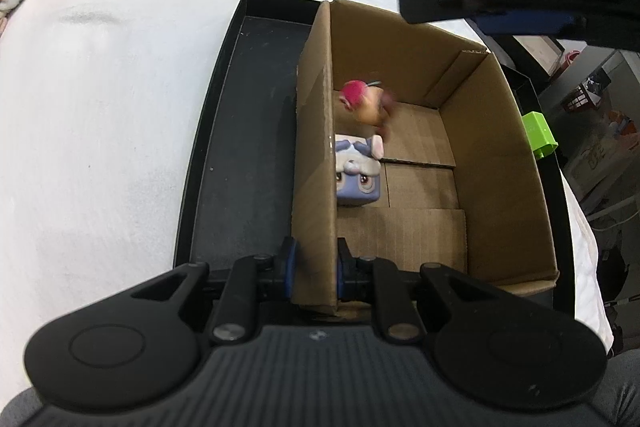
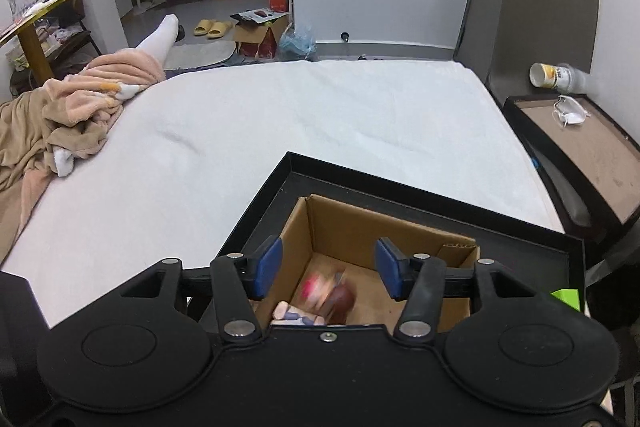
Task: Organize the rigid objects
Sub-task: 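Carry the doll over the box and release it with the right tool, then withdraw the right tool from the box toward the white charger block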
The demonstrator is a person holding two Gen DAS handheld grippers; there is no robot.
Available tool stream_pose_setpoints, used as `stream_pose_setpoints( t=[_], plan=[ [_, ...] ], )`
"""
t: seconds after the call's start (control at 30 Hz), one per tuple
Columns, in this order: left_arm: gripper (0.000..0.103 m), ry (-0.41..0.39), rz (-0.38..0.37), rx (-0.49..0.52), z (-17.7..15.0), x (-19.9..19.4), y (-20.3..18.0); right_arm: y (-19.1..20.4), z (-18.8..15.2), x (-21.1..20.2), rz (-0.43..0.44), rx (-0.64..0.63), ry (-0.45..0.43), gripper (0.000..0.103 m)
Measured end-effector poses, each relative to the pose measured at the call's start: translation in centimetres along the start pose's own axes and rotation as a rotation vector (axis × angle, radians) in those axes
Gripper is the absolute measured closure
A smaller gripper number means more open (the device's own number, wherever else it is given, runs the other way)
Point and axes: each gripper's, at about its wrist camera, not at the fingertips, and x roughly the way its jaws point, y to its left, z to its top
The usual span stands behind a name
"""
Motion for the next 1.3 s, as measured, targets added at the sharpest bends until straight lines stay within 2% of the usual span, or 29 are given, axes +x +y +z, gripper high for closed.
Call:
stream_pose_setpoints(
  t=[0.23, 0.87, 1.3],
  plan=[
    [0.087, -0.002, 0.002, 0.003, -0.1, 0.0, 0.1, -1.6, -0.8, -1.4, -0.017, 0.036, -0.001, 0.051],
    [0.087, -0.003, 0.049, 0.005, 0.0, 0.0, -1.0, -9.2, -6.1, -4.7, -0.114, 0.182, 0.005, 0.049],
    [0.088, -0.006, 0.087, 0.021, -0.2, 0.1, -1.7, -13.8, -9.1, -4.8, -0.139, 0.269, 0.008, 0.045]
  ],
)
